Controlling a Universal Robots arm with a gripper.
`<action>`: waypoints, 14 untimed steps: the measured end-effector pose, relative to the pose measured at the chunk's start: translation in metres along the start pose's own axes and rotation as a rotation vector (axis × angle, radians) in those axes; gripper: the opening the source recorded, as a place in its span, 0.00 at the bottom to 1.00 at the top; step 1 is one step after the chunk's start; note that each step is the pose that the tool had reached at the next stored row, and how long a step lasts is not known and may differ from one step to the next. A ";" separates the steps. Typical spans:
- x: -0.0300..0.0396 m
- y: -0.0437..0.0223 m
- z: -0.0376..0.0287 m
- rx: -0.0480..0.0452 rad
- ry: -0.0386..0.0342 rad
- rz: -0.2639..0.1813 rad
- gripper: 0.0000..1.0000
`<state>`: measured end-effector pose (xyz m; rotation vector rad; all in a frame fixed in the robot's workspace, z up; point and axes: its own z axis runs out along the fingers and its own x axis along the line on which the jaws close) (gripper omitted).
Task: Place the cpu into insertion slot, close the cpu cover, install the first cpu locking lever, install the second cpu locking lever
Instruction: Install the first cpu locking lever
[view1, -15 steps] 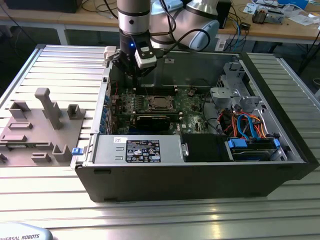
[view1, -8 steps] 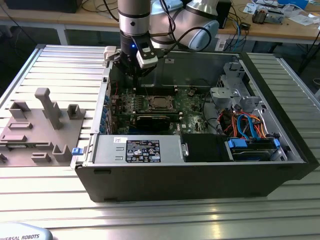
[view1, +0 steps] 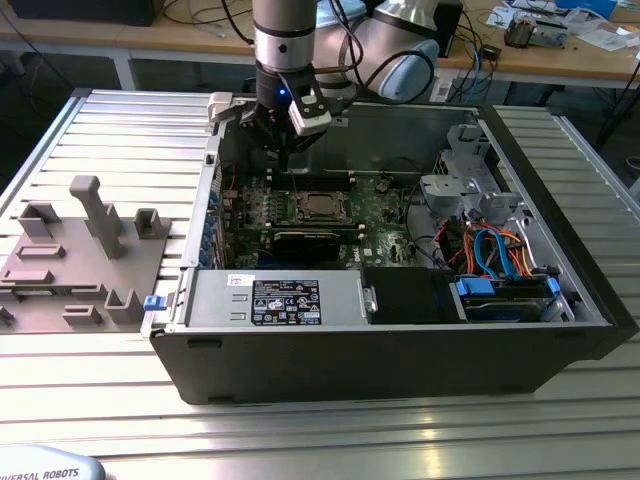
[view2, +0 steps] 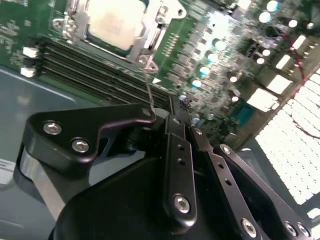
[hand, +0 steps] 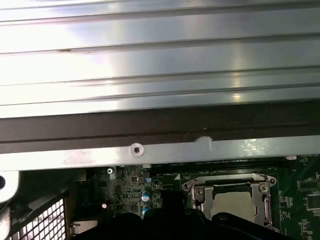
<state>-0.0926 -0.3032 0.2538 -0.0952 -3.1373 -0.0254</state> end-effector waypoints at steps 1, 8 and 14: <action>-0.0037 0.0004 0.0001 0.0000 0.0000 -0.001 0.11; -0.0358 0.0025 0.0005 0.0002 0.0032 -0.013 0.11; -0.0462 0.0031 0.0078 0.0004 0.0087 -0.014 0.11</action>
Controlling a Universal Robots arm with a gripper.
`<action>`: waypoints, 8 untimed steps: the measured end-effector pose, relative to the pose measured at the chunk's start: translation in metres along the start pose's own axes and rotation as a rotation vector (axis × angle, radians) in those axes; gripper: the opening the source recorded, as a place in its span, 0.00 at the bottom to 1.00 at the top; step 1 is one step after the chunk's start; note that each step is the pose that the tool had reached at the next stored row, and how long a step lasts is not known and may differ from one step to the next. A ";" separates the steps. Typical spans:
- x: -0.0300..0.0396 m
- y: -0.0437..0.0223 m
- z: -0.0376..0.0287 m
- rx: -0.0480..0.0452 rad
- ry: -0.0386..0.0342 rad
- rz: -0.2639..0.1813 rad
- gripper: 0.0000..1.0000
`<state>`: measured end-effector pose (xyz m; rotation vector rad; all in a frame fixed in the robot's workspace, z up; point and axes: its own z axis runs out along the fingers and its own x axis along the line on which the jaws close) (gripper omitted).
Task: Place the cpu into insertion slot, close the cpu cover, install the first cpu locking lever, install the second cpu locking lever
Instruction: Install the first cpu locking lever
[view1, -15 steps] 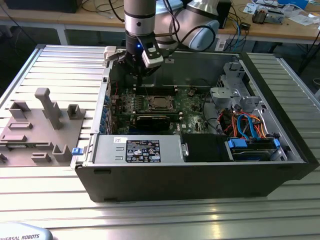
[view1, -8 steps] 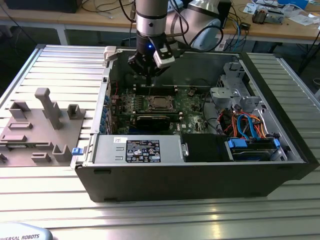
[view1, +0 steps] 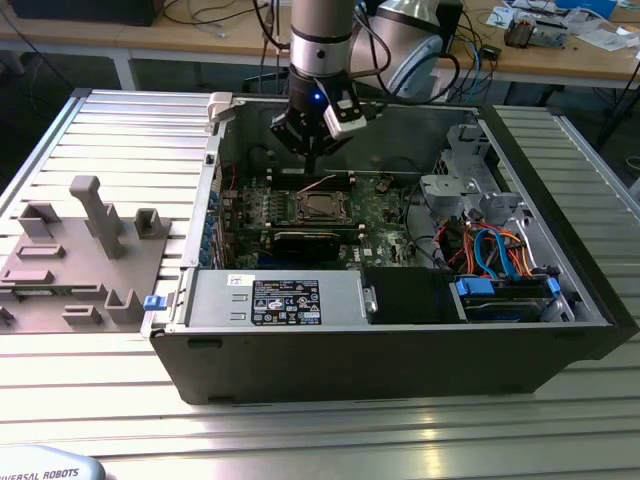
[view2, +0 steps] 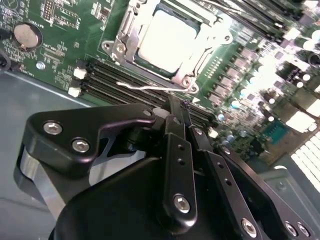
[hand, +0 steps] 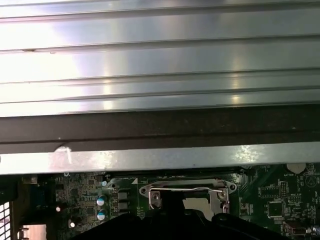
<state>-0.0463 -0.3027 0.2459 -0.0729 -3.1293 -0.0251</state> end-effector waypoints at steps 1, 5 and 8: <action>-0.0016 0.0001 0.0016 0.0002 0.0009 0.000 0.11; -0.0073 0.0007 0.0090 0.0002 0.0039 -0.001 0.11; -0.0079 0.0012 0.0155 0.0006 0.0045 -0.020 0.11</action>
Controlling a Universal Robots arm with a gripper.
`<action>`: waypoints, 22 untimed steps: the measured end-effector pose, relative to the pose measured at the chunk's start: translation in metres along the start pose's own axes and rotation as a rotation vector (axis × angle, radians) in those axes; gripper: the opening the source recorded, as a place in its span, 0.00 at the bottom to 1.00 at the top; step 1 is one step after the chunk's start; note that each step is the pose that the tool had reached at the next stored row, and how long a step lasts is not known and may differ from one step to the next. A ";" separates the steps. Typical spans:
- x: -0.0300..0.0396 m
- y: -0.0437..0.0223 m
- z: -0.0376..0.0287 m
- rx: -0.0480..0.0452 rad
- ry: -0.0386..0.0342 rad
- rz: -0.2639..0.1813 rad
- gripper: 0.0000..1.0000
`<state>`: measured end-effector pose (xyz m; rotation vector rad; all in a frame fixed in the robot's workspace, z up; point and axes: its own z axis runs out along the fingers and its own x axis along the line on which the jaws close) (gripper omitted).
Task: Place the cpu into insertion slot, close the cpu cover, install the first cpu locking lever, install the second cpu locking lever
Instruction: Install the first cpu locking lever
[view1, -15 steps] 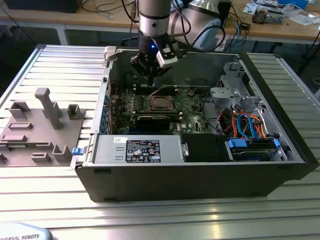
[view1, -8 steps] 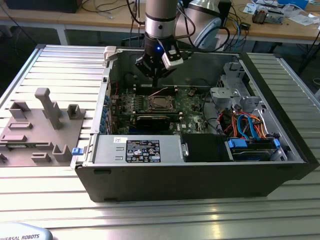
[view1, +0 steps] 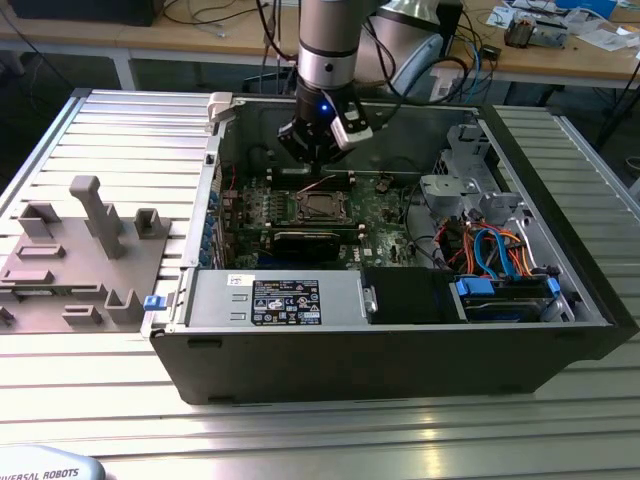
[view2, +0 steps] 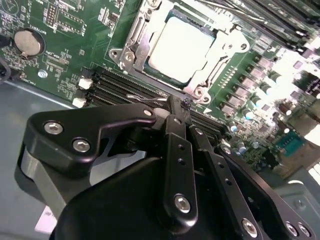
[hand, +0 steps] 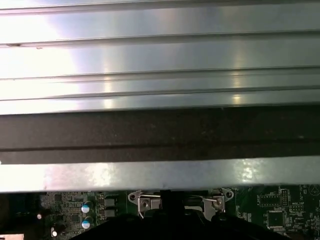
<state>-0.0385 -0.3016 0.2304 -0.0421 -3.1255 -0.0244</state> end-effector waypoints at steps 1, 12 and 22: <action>0.0000 0.0002 0.0017 0.0001 0.0001 -0.007 0.11; -0.0071 0.0033 0.0183 0.0003 0.0016 -0.019 0.11; -0.0214 0.0033 0.0277 0.0014 0.0050 -0.019 0.11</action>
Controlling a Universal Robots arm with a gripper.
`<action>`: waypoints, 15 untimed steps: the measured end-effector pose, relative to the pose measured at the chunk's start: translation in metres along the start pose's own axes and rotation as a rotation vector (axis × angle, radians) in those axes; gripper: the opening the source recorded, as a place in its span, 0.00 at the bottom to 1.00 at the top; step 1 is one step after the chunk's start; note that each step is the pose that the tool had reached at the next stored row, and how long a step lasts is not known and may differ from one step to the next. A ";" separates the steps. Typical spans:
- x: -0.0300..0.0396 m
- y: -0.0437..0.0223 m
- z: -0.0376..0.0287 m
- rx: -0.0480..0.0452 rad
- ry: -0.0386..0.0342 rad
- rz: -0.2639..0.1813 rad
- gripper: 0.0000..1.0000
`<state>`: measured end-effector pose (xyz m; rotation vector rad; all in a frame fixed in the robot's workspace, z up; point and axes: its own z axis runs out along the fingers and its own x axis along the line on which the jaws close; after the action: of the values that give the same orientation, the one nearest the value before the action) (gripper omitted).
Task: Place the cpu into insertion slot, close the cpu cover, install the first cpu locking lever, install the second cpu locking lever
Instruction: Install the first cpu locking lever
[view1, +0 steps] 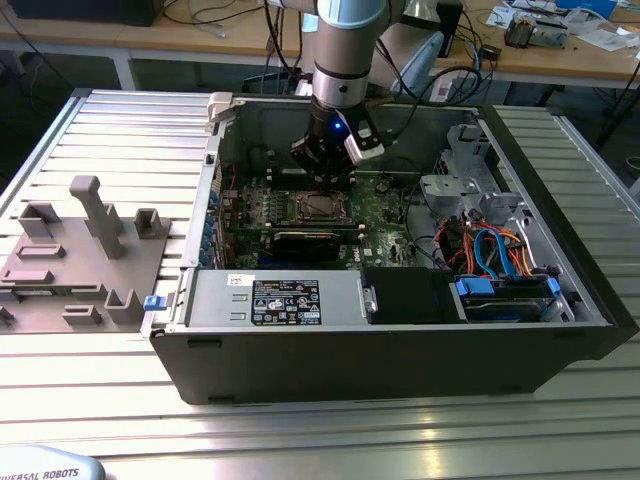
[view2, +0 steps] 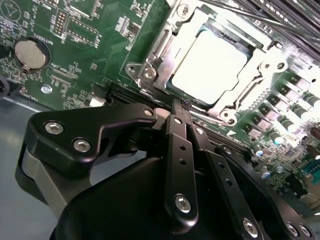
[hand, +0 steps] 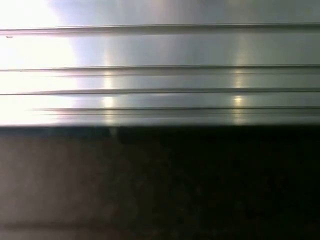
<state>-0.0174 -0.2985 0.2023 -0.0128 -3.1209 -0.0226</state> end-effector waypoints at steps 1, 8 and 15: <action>-0.0010 0.0001 0.0003 -0.0004 -0.0002 0.000 0.11; -0.0113 0.0007 0.0014 -0.0011 0.0003 -0.003 0.11; -0.0132 0.0011 -0.0027 -0.0043 -0.0001 -0.006 0.11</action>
<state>-0.0042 -0.2975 0.2048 -0.0038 -3.1210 -0.0293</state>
